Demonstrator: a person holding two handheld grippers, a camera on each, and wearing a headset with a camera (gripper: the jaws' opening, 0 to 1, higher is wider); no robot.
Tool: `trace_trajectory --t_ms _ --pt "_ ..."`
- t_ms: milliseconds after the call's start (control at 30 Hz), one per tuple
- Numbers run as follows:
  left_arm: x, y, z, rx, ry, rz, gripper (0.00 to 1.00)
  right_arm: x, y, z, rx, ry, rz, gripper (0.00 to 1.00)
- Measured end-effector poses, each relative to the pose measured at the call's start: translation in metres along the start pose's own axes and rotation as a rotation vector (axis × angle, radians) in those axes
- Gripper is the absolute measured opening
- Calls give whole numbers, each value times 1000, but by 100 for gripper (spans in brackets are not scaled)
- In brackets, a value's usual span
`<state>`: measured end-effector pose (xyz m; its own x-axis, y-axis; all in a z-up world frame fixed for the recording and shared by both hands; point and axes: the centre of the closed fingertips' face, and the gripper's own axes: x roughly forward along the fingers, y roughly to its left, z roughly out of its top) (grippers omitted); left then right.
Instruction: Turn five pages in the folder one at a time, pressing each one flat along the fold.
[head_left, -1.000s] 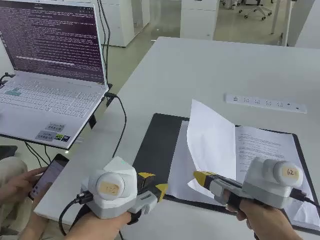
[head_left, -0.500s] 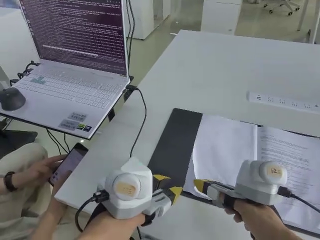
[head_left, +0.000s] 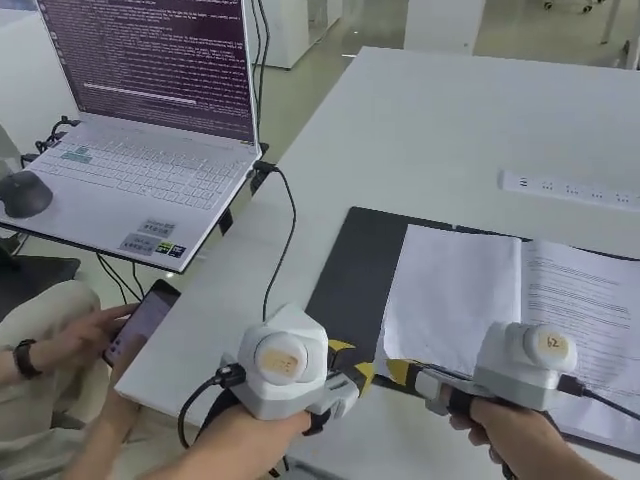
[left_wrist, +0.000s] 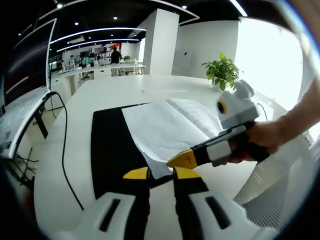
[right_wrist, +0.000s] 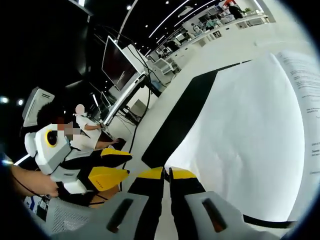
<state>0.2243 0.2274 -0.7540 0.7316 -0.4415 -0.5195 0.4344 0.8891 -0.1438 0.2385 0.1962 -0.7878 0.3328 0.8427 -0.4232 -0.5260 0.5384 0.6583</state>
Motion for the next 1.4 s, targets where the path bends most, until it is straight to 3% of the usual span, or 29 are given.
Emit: trace_trajectory --t_ms 33,67,167,367,533,633,700,733,767,933,1100,1233,1267,1333,1400 --pt "4 -1 2 4 -1 -3 16 -7 2 7 14 -41 25 5" --pt "8 -2 2 8 3 -6 16 -12 0 9 27 -47 24 6" --pt "21 -7 3 27 8 -25 12 -29 -13 15 21 -72 -6 2" --pt "53 -16 -6 77 50 -46 11 -61 -50 32 74 -126 -73 0" --pt "76 -13 -23 121 106 -26 6 -78 -73 53 92 -169 -102 0" --pt "83 -8 -27 97 108 7 3 -85 -86 71 109 -200 -112 0" --pt "83 -6 -31 111 128 30 2 -86 -89 77 114 -204 -118 0" --pt "81 -7 -25 111 96 34 0 -87 -90 80 114 -207 -119 0" --pt "80 -3 -26 98 98 56 0 -87 -92 86 122 -212 -116 0" --pt "78 -5 -27 105 85 64 0 -83 -102 106 140 -228 -118 0" --pt "78 -3 -27 97 78 71 0 -72 -116 126 208 -240 -126 0" --pt "79 -3 -28 97 75 69 0 -62 -143 136 348 -251 -128 0" --pt "80 -2 -28 92 73 72 0 -58 -154 134 400 -234 -136 0" --pt "80 -3 -28 91 74 74 0 -52 -164 137 471 -238 -113 0" --pt "81 -3 -28 97 76 76 0 -49 -174 138 513 -238 -123 0"
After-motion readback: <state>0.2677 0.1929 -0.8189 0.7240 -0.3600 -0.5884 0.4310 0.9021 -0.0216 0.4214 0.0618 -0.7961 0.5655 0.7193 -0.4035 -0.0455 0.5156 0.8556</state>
